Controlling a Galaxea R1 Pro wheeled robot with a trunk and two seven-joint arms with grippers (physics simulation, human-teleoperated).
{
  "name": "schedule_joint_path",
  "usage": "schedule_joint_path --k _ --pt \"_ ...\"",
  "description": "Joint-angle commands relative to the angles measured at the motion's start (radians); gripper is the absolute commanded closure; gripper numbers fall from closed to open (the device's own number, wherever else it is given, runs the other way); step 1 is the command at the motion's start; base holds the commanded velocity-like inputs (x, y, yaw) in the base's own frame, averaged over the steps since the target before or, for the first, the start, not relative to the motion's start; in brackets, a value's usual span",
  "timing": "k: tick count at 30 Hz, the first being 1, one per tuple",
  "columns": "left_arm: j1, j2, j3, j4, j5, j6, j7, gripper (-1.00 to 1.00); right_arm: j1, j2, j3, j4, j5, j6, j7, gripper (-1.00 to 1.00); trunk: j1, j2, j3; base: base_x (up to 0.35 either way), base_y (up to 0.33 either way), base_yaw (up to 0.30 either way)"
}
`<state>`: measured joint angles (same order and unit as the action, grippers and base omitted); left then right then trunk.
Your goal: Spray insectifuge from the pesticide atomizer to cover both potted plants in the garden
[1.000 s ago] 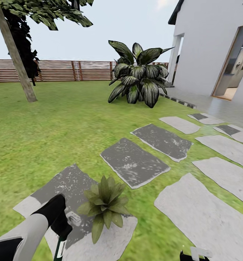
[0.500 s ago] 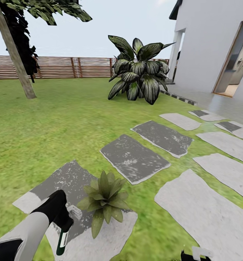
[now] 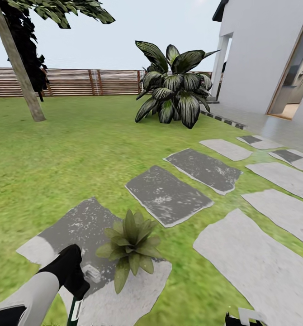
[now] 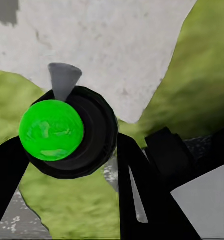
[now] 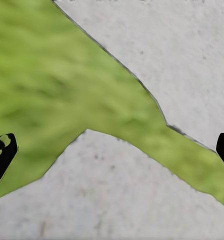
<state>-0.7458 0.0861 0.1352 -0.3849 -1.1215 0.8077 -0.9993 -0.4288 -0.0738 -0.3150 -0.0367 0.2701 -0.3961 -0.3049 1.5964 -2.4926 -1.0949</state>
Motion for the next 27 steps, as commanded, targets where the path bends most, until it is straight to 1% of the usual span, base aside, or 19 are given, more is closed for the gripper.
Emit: schedule_joint_path --k 1,3,7,16,18,27 --pt "0.018 -0.001 0.008 -0.008 -0.008 0.003 -0.007 1.0 -0.001 0.0 -0.007 0.001 0.011 -0.003 -0.003 -1.0 0.0 0.0 -0.001 0.0 0.0 0.204" --pt "0.036 0.0 0.008 -0.014 -0.008 0.001 -0.007 1.0 -0.001 0.0 -0.007 0.003 0.011 -0.003 -0.003 -1.0 0.0 0.0 -0.001 0.0 0.0 0.237" --pt "0.04 -0.002 0.01 -0.018 -0.007 0.001 -0.007 1.0 -0.001 -0.001 -0.007 0.002 0.011 -0.003 -0.003 -1.0 0.0 0.0 -0.001 0.0 -0.05 0.07" --pt "0.04 -0.005 0.014 -0.024 -0.002 0.002 -0.006 1.0 -0.001 -0.001 -0.007 0.004 0.011 -0.003 -0.003 -1.0 0.0 0.0 -0.001 0.0 -0.259 0.003" --pt "0.04 -0.005 0.018 -0.047 -0.002 0.003 -0.007 1.0 -0.001 0.0 -0.007 0.004 0.011 -0.003 -0.003 -1.0 0.0 0.0 -0.001 0.0 -0.272 0.003" --pt "0.035 -0.007 0.014 -0.098 -0.005 0.009 -0.008 1.0 -0.001 0.0 -0.007 0.004 0.011 -0.003 -0.004 -1.0 0.0 0.0 -0.001 -0.009 -0.27 0.247"
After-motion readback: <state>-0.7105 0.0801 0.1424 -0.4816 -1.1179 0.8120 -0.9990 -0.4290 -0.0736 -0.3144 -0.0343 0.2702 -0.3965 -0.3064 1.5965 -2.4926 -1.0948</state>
